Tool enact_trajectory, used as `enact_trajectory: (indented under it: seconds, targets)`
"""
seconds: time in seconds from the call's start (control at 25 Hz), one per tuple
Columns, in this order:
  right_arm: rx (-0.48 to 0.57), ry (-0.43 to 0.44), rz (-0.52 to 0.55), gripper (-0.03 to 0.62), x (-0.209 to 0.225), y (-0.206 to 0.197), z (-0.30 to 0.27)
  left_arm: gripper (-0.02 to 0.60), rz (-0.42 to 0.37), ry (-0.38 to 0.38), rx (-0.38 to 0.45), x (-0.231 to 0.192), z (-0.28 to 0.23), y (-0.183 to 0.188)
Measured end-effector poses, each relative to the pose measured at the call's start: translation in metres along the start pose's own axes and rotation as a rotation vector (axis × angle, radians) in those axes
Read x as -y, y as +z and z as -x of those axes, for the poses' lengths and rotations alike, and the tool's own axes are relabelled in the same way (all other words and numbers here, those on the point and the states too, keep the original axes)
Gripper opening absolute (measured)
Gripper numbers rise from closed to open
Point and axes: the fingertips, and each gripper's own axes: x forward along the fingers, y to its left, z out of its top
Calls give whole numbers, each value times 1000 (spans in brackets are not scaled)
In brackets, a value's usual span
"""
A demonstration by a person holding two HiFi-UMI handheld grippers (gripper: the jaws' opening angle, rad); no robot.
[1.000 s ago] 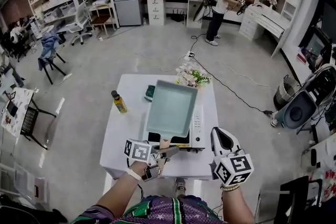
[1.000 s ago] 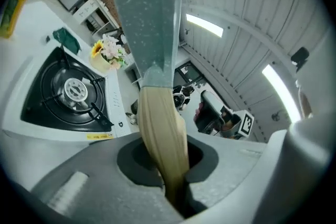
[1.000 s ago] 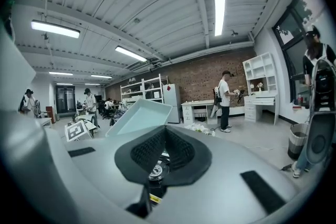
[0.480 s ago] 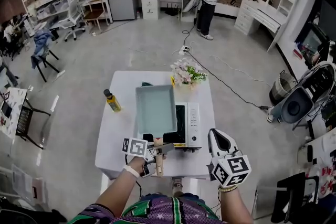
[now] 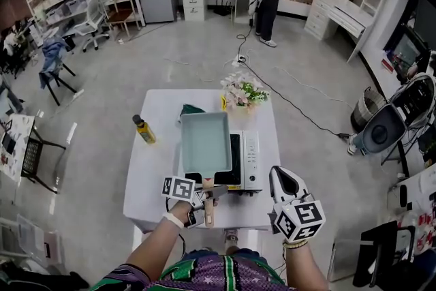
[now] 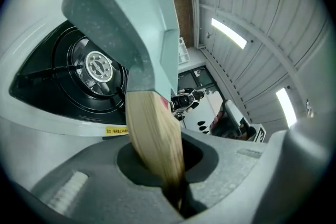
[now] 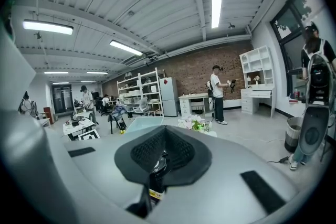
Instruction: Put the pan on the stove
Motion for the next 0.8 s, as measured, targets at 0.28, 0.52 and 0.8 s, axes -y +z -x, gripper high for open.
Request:
enact_trajectory:
  seconds: [0.28,0.52,0.8]
  targets:
    - [-4,-14,-8,2,9,-6,3,49,36,18,-26,-15,-11,-5]
    - [-14,-22,-15,2,11,-10,7,54,85,45,-54,-28,-14,-12]
    - [-24,-13,-13,2,14,-17,6,60,118,79,-55,-43,-20,-15]
